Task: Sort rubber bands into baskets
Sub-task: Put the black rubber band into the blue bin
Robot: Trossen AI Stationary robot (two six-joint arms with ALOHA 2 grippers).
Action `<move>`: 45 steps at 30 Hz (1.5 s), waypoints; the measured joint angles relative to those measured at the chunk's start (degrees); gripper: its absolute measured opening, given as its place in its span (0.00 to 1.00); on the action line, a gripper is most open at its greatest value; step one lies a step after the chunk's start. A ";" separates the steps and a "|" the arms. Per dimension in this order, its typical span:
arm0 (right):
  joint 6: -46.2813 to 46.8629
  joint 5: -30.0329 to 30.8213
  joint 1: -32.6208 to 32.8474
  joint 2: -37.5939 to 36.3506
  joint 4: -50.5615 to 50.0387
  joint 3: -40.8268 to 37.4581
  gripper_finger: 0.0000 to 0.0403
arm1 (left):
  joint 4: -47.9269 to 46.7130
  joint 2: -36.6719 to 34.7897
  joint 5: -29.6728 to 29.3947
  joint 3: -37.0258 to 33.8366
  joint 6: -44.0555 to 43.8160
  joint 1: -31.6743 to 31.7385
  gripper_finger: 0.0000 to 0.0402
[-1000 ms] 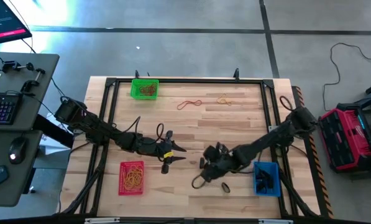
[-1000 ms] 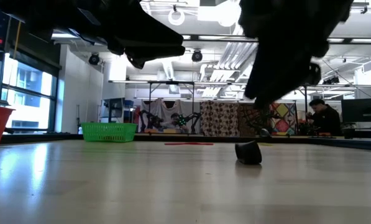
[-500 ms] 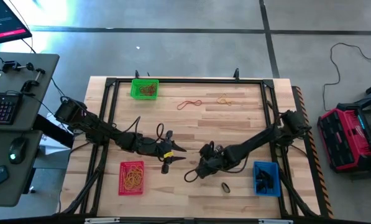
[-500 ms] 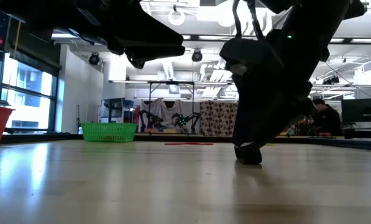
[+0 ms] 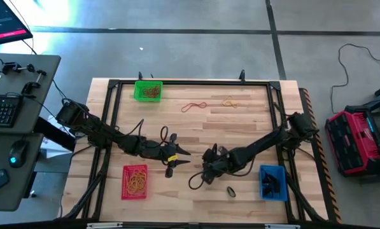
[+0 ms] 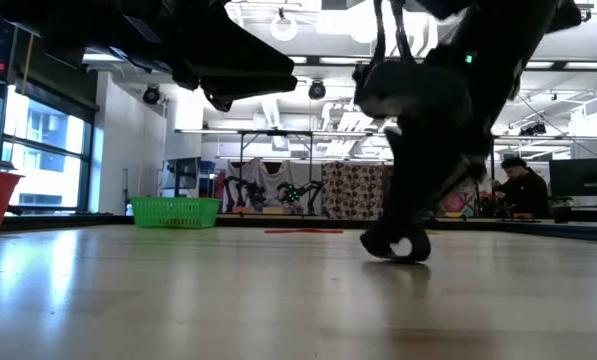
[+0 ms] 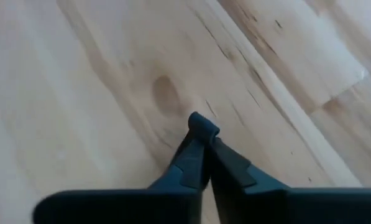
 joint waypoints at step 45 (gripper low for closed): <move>52.83 -25.82 30.25 -20.36 -43.42 -5.62 0.00 | 0.37 0.00 -0.19 -0.04 -0.98 0.07 0.33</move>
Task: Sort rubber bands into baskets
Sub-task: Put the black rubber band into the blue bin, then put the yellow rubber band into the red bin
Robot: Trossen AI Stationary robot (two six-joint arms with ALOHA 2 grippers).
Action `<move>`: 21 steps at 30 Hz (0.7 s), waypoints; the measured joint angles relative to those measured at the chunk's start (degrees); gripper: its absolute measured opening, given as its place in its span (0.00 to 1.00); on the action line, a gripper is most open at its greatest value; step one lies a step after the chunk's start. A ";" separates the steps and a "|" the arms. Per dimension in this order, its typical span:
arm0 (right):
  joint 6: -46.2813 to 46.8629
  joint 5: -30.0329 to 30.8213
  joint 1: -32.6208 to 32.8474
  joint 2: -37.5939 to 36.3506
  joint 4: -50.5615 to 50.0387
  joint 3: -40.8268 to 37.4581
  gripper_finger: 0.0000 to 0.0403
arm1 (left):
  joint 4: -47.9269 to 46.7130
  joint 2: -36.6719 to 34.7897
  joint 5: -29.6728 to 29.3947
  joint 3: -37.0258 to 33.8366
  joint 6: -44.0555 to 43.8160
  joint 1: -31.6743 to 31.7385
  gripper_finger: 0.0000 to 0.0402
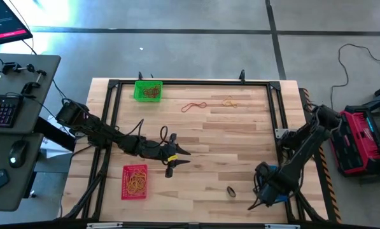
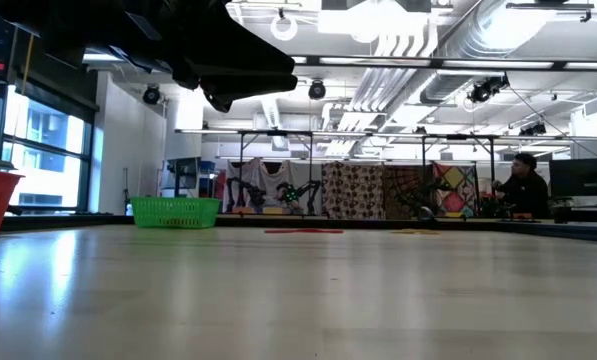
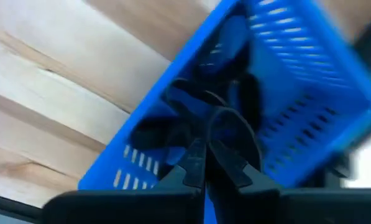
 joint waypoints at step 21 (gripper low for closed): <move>-6.59 -0.33 -0.62 0.04 -5.54 3.62 0.39 | 0.34 0.00 -3.97 0.00 0.48 0.15 0.33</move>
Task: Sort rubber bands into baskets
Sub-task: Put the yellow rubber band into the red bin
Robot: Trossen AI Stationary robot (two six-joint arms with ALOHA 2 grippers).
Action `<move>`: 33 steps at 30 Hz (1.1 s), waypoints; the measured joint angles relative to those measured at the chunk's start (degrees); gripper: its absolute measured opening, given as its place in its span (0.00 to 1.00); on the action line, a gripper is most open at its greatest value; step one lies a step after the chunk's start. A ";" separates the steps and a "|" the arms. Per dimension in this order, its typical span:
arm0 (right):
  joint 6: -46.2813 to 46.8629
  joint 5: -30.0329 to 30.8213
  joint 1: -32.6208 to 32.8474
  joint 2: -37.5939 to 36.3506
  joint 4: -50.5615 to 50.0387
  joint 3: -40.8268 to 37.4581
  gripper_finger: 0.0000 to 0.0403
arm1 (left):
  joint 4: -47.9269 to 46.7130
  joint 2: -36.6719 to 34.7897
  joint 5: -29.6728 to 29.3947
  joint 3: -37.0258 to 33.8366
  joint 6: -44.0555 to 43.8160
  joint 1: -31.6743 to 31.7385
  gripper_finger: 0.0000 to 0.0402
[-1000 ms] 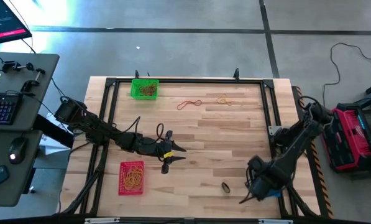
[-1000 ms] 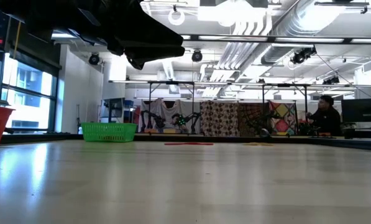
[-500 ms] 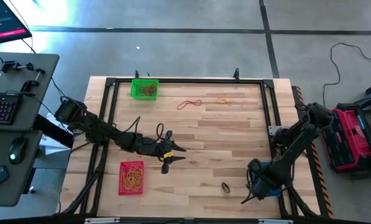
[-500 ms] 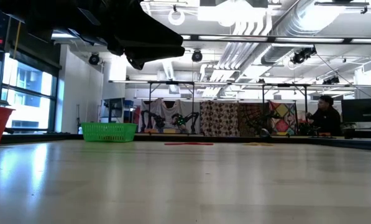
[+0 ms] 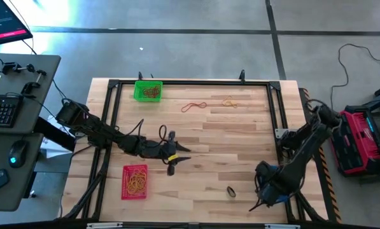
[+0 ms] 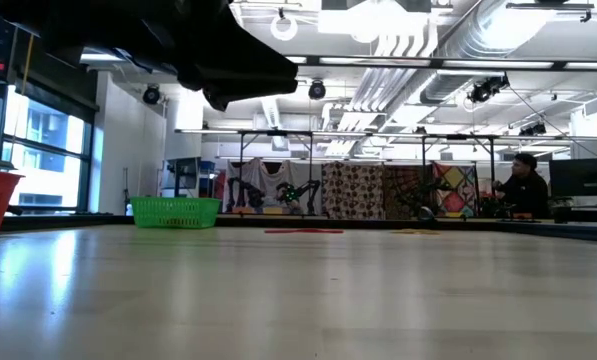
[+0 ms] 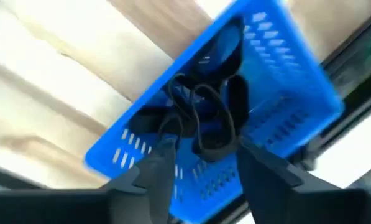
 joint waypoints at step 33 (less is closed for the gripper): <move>-81.24 28.90 -60.24 -14.53 27.04 -7.87 0.30 | 0.71 0.00 10.70 0.00 0.61 4.15 0.00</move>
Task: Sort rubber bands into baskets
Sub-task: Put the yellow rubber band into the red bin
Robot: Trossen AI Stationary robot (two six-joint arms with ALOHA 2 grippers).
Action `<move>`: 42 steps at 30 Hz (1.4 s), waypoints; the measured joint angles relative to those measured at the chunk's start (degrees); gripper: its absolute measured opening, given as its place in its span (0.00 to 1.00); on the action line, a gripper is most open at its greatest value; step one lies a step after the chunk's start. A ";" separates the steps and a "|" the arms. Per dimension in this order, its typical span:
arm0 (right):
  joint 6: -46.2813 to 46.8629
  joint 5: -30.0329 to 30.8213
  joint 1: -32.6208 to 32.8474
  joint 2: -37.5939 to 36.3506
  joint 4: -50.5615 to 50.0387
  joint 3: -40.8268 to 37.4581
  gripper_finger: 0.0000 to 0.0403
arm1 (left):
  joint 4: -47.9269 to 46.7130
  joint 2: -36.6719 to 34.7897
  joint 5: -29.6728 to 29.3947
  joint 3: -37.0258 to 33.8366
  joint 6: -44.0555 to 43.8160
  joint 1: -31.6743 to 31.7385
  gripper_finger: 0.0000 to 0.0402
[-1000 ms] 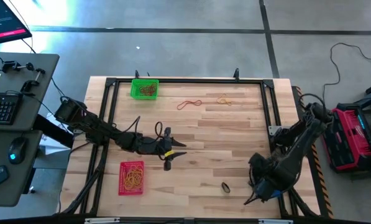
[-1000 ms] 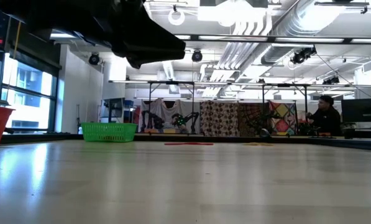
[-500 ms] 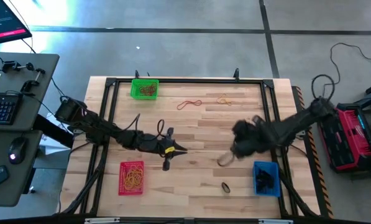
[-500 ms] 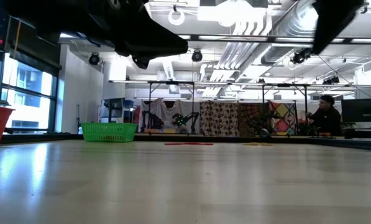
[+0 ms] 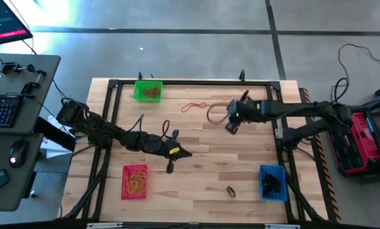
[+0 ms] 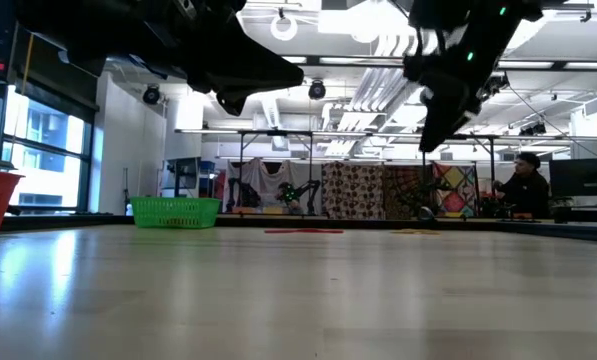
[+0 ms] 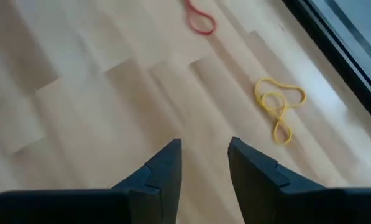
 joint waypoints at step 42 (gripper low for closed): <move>-27.25 -19.95 -38.07 17.84 43.32 -19.11 0.53 | -0.57 0.00 -0.27 0.00 -1.05 0.46 0.00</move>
